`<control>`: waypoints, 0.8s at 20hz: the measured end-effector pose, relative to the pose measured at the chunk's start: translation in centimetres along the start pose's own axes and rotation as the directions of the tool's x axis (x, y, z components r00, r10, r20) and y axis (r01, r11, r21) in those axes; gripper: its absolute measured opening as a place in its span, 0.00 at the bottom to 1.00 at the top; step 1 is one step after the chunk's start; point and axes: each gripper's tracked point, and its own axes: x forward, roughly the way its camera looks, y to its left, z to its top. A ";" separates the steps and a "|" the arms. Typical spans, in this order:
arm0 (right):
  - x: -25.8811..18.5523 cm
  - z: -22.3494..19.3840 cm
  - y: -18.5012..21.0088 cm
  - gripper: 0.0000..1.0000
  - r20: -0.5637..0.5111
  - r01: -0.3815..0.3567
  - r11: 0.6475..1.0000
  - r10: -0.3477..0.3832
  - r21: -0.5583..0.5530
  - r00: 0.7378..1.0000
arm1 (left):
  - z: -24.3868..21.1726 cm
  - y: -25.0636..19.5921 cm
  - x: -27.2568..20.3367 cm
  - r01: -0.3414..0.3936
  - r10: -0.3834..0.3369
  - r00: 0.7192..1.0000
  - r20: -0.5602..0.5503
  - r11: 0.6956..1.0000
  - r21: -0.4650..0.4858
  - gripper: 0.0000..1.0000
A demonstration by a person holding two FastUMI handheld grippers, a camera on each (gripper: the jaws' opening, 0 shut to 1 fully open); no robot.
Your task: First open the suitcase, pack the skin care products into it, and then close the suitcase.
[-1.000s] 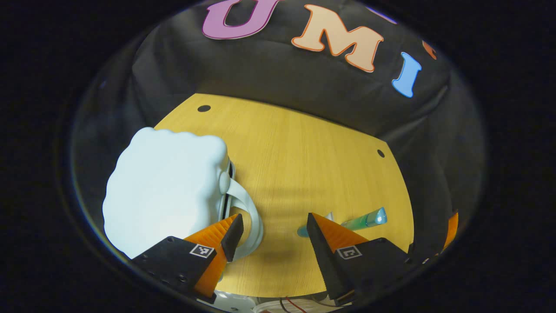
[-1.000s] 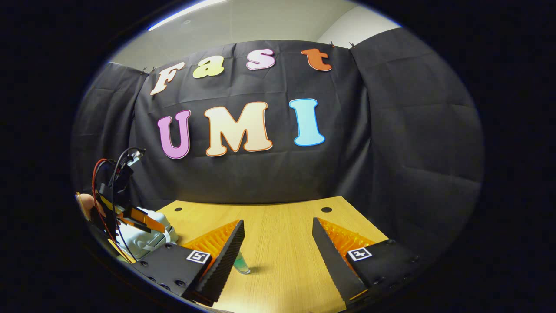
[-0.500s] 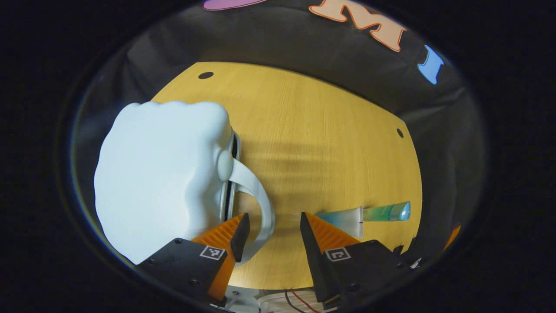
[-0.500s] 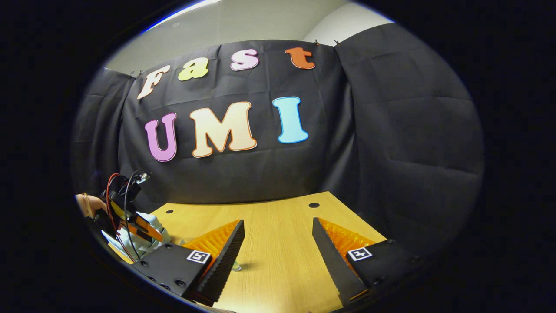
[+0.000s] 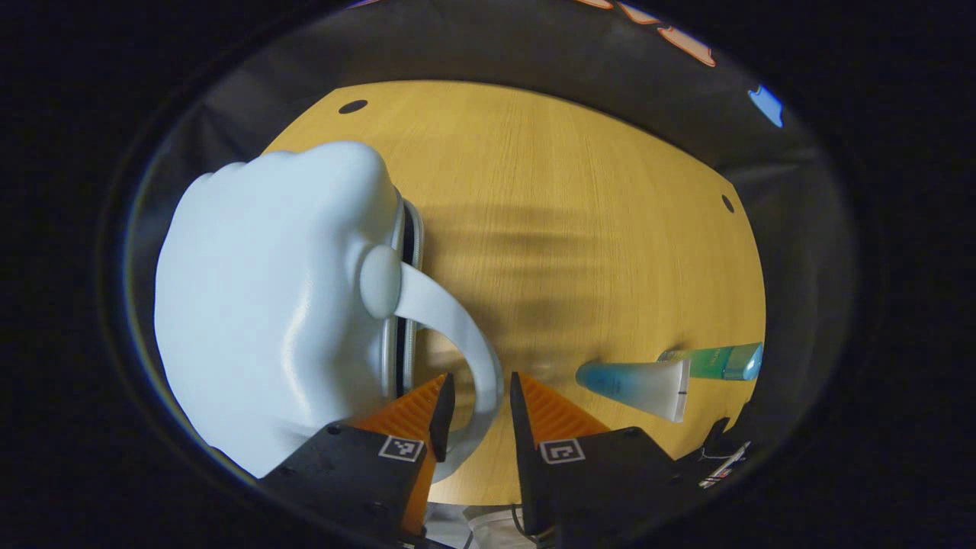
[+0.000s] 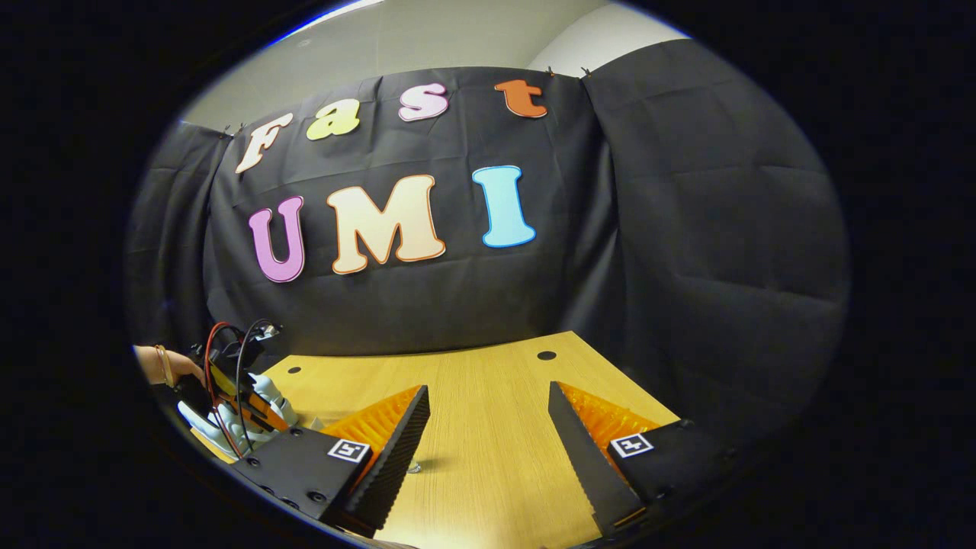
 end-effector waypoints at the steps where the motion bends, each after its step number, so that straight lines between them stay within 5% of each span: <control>1: 0.0 -0.1 -0.1 0.98 -0.003 0.001 1.000 -0.001 -0.001 1.000 | -0.2 -0.1 0.4 0.006 -0.005 1.000 -0.011 1.000 0.005 0.38; 6: -0.1 -0.7 -0.3 0.98 -0.021 0.005 1.000 -0.005 0.004 1.000 | -1.0 0.2 1.2 -0.023 0.027 0.999 -0.047 0.997 0.077 0.11; 16: 0.2 -1.6 0.3 0.98 -0.047 -0.013 1.000 0.013 -0.004 0.999 | -0.1 -0.8 -0.6 -0.034 0.035 0.999 -0.013 0.993 0.112 0.01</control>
